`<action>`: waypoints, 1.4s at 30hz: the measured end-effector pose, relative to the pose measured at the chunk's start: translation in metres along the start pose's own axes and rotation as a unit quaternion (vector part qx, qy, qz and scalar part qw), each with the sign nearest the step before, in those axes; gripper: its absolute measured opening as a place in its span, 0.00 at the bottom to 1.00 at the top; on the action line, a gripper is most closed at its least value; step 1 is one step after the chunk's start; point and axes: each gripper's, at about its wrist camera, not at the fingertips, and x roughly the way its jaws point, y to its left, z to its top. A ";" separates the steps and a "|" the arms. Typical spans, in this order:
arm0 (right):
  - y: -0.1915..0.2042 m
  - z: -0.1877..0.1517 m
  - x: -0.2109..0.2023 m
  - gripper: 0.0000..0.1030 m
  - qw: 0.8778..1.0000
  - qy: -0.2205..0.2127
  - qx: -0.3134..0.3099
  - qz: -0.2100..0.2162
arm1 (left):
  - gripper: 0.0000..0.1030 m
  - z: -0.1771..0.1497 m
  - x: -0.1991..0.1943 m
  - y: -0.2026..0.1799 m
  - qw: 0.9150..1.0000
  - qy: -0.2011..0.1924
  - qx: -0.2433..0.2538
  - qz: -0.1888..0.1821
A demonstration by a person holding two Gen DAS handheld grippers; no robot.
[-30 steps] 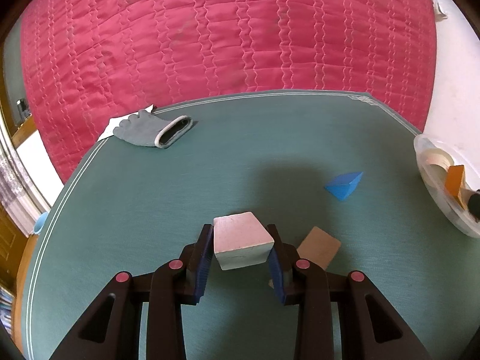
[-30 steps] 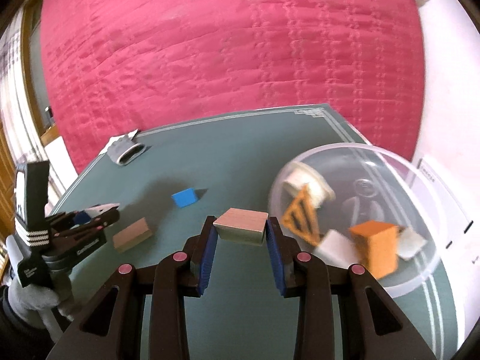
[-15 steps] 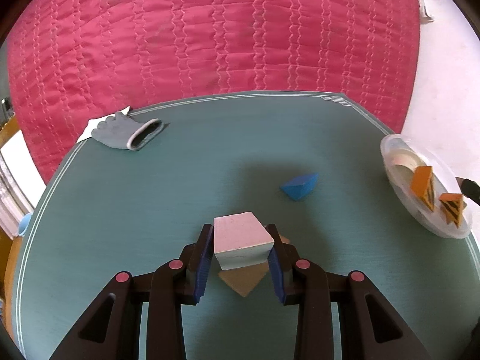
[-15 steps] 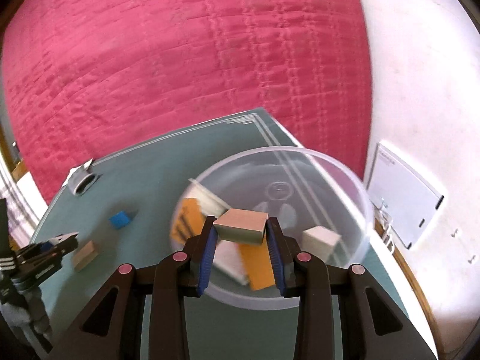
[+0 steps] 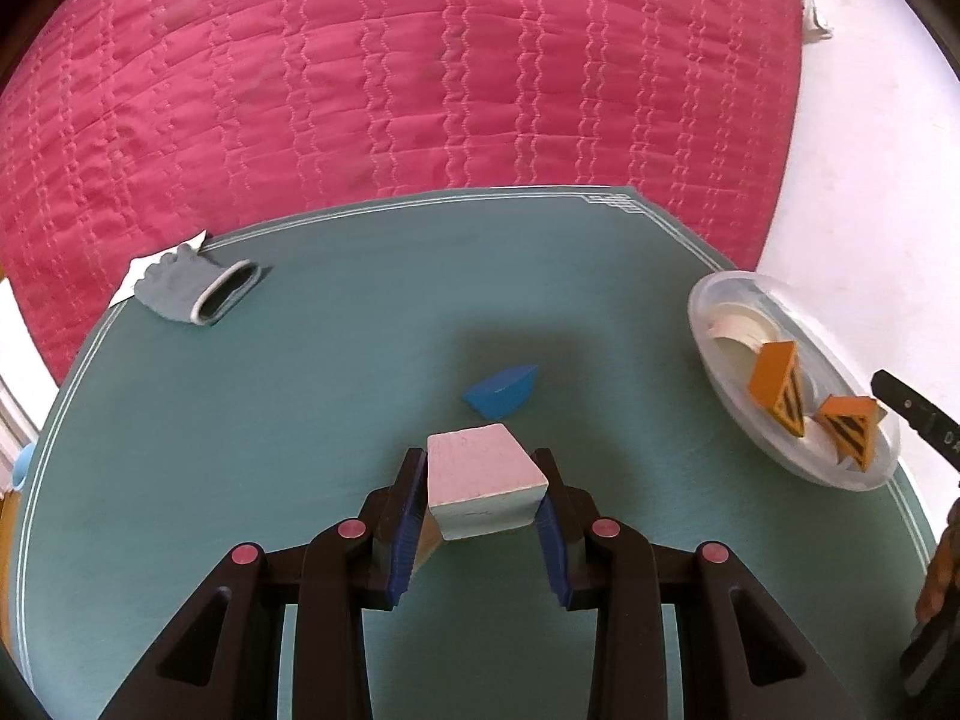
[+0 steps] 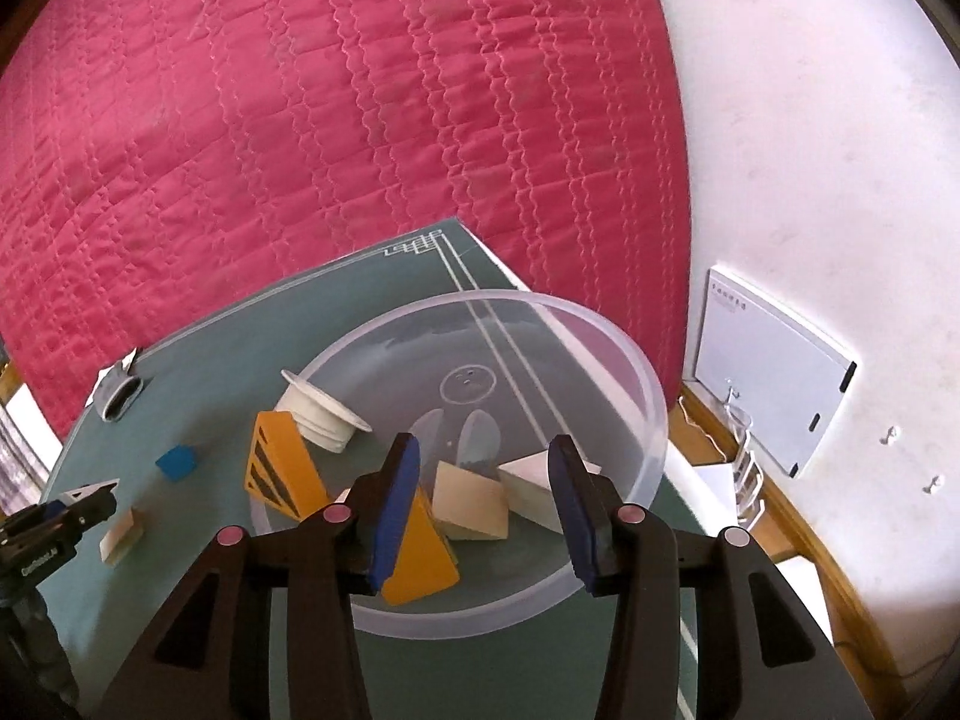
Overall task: Organize rigid objects
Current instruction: 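Release wedge in clear bowl with right tool while left tool lowers white block into bowl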
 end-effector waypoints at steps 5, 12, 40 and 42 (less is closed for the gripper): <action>-0.003 -0.002 -0.004 0.45 1.000 -0.015 0.004 -0.013 | 0.35 0.006 0.002 -0.018 1.000 -0.001 0.011 -0.015; -0.005 -0.001 -0.009 0.45 0.999 -0.034 0.011 -0.014 | 0.35 0.016 0.004 -0.052 0.999 -0.003 0.030 -0.045; -0.013 -0.001 -0.017 0.46 0.998 -0.048 0.035 0.016 | 0.35 0.036 0.043 -0.146 0.989 0.003 0.092 -0.119; -0.013 -0.001 -0.016 0.46 0.998 -0.048 0.036 0.016 | 0.35 0.036 0.041 -0.147 0.988 0.001 0.093 -0.125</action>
